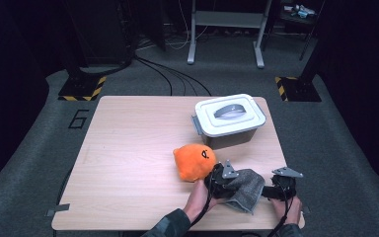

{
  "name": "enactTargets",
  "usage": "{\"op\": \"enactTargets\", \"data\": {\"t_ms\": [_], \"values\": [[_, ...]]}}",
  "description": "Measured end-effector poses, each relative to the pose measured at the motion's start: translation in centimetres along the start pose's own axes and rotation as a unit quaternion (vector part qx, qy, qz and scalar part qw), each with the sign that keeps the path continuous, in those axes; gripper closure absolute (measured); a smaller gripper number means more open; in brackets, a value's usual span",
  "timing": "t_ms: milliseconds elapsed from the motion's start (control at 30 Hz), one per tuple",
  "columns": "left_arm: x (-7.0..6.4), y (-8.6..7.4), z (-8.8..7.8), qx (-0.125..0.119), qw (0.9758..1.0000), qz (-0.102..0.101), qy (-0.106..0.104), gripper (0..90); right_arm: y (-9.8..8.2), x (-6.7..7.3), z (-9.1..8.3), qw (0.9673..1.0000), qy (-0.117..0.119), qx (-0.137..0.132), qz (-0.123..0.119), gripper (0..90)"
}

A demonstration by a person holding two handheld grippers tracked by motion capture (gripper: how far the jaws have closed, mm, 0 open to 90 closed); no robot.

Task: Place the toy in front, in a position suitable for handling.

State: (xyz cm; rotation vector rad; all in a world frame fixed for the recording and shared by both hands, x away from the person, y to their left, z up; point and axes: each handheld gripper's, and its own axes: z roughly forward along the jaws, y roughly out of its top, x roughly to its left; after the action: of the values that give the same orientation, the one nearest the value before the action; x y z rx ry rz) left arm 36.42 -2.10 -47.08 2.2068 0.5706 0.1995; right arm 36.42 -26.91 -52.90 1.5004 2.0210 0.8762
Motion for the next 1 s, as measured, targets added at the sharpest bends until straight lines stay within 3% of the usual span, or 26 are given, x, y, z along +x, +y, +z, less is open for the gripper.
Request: {"op": "enactTargets", "data": {"t_ms": [133,167,300,533,667,900,1000], "values": [[0.1,-0.4,0.3,0.012,0.9999,-0.008,0.003,45.1,0.0,-0.1,0.0,1.0000,0.001,0.000,-0.001,7.3],[0.1,-0.4,0.2,0.013,0.9999,-0.009,-0.001,36.8,0.0,-0.1,0.0,1.0000,0.001,0.001,-0.001,7.3],[0.0,-0.3,-0.6,0.012,0.9999,-0.008,-0.004,28.1,0.1,-0.1,0.0,1.0000,0.003,0.002,-0.001,7.4],[0.0,-0.2,-3.7,-0.002,0.9999,-0.001,0.011,21.7,0.2,-0.3,-0.1,0.9999,0.008,0.006,-0.001,7.2],[0.5,-0.5,-6.2,-0.014,0.9997,-0.002,0.022,19.0,0.1,-0.7,-0.4,0.9996,0.024,0.009,0.014,7.1],[2.5,-2.6,-10.3,-0.027,0.9970,-0.026,0.068,15.7,-0.2,-1.5,-1.6,0.9988,0.036,0.007,0.032,9.0],[3.5,-3.7,-11.3,-0.028,0.9949,-0.043,0.087,14.6,0.4,-1.4,-2.4,0.9989,0.039,0.003,0.024,9.7]]}}
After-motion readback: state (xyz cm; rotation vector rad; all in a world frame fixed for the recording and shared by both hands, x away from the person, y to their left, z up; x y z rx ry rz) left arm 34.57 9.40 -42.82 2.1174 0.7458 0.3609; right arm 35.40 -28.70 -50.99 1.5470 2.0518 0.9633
